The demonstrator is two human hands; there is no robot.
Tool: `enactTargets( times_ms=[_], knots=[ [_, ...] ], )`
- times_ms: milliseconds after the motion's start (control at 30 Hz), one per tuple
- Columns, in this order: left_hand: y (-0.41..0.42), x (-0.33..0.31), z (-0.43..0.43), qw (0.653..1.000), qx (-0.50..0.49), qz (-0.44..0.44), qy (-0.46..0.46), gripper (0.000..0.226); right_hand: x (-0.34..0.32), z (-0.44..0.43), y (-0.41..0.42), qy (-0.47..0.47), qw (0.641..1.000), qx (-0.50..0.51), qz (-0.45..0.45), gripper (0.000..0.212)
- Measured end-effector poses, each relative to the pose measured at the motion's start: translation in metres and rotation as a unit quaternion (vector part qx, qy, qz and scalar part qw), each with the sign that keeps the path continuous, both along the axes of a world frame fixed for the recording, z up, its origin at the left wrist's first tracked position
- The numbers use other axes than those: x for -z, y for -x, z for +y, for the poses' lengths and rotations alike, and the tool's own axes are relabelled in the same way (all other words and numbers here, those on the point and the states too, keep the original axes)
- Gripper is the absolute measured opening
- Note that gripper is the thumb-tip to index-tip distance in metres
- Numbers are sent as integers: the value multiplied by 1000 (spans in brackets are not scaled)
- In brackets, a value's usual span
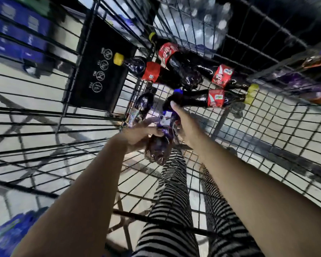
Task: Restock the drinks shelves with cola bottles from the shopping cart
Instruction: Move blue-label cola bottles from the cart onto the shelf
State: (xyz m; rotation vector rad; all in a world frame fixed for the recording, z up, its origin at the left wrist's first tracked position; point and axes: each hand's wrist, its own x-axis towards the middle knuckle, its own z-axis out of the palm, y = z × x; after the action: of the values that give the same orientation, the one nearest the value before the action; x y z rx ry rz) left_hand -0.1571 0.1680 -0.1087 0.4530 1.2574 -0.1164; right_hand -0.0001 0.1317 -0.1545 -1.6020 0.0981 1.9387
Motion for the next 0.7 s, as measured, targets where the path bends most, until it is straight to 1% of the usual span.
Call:
enactTargets(
  times_ms=[33, 100, 167, 200, 267, 300, 333, 367, 433, 467, 500, 533, 567, 633, 700],
  knots=[
    [-4, -5, 2, 999, 15, -26, 17, 64, 0, -2, -5, 5, 1000, 17, 23, 75],
    [-7, -9, 5, 997, 45, -60, 33, 60, 2, -5, -14, 3, 998, 34, 52, 78],
    [-7, -7, 6, 994, 79, -69, 32, 61, 4, -8, -21, -4, 998, 30, 53, 74],
    [-8, -6, 6, 993, 94, -61, 26, 62, 6, -10, -26, -4, 999, 27, 32, 68],
    [-10, -3, 8, 995, 100, -15, -9, 56, 11, -15, -35, 12, 999, 26, -37, 60],
    [-9, 3, 10, 994, 96, 27, -49, 52, 12, -19, -40, 17, 997, 23, -69, 63],
    [-7, 10, 13, 986, 95, 84, -108, 50, 15, -23, -45, 19, 995, 17, -101, 69],
    [-5, 19, 16, 966, 98, 150, -184, 51, 16, -27, -49, 19, 992, 14, -125, 72],
    [-2, 35, 21, 903, 102, 263, -325, 46, 20, -33, -57, 14, 987, 20, -160, 64],
    [-2, 43, 25, 872, 106, 298, -373, 43, 21, -34, -60, 10, 984, 22, -175, 60],
    [-2, 51, 30, 851, 119, 322, -398, 44, 21, -35, -64, 7, 982, 23, -187, 60],
    [-2, 59, 35, 837, 142, 337, -407, 50, 22, -35, -66, 2, 979, 19, -201, 60],
    [-1, 67, 40, 832, 170, 346, -399, 59, 23, -34, -68, -5, 976, 11, -218, 60],
    [3, 83, 49, 831, 220, 350, -372, 78, 25, -32, -70, -17, 970, -4, -243, 61],
    [7, 95, 51, 821, 266, 356, -358, 93, 31, -28, -68, -9, 968, -11, -252, 68]
  ],
)
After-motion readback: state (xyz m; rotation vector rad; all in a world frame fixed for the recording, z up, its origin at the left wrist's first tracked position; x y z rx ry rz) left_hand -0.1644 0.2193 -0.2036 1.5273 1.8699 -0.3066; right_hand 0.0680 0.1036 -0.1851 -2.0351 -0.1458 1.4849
